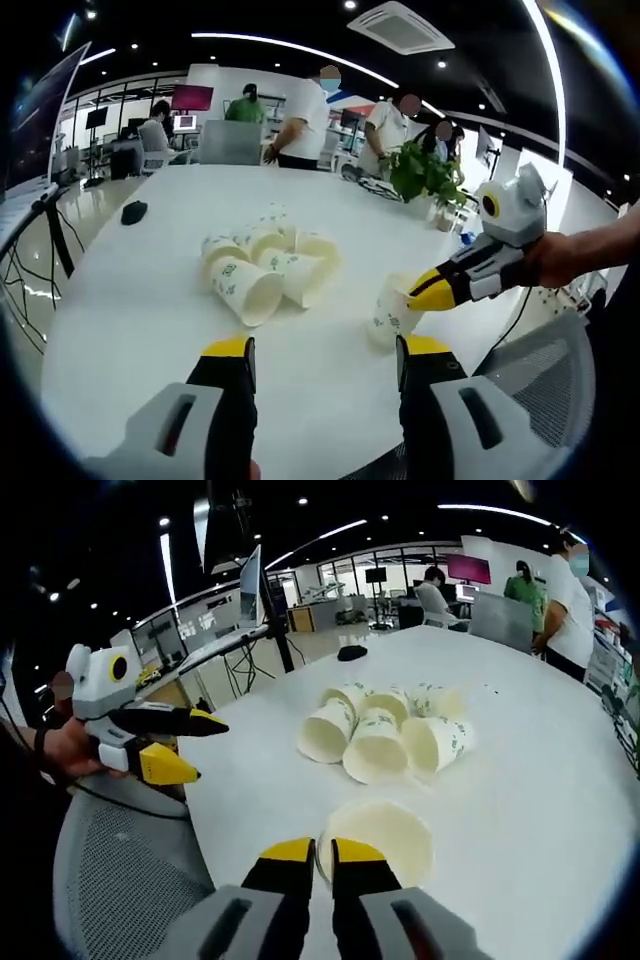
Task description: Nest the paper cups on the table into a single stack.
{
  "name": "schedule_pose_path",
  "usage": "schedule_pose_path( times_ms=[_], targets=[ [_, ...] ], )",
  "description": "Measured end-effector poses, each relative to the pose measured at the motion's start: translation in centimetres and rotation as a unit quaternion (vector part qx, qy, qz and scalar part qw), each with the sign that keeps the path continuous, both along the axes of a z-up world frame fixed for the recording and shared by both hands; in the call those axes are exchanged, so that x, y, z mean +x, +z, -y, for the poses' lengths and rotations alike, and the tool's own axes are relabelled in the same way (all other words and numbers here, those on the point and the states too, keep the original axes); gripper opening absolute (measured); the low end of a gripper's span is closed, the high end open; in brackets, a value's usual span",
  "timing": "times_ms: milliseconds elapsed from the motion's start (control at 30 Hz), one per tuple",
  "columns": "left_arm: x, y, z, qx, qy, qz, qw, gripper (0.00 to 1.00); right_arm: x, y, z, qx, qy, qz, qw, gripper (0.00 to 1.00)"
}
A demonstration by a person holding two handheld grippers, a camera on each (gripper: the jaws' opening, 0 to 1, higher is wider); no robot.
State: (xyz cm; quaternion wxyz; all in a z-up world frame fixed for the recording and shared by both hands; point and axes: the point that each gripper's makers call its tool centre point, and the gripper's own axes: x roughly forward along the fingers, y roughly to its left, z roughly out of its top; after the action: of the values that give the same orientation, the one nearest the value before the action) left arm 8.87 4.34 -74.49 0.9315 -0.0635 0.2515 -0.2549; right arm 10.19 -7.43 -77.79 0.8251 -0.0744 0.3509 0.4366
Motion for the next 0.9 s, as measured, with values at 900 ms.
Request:
schedule_pose_path(
  times_ms=[900],
  targets=[
    [0.0,0.0,0.1,0.002,-0.002,0.000,1.0000,0.56,1.5,3.0,0.7,0.101,-0.040,-0.019,0.9939,0.11]
  ],
)
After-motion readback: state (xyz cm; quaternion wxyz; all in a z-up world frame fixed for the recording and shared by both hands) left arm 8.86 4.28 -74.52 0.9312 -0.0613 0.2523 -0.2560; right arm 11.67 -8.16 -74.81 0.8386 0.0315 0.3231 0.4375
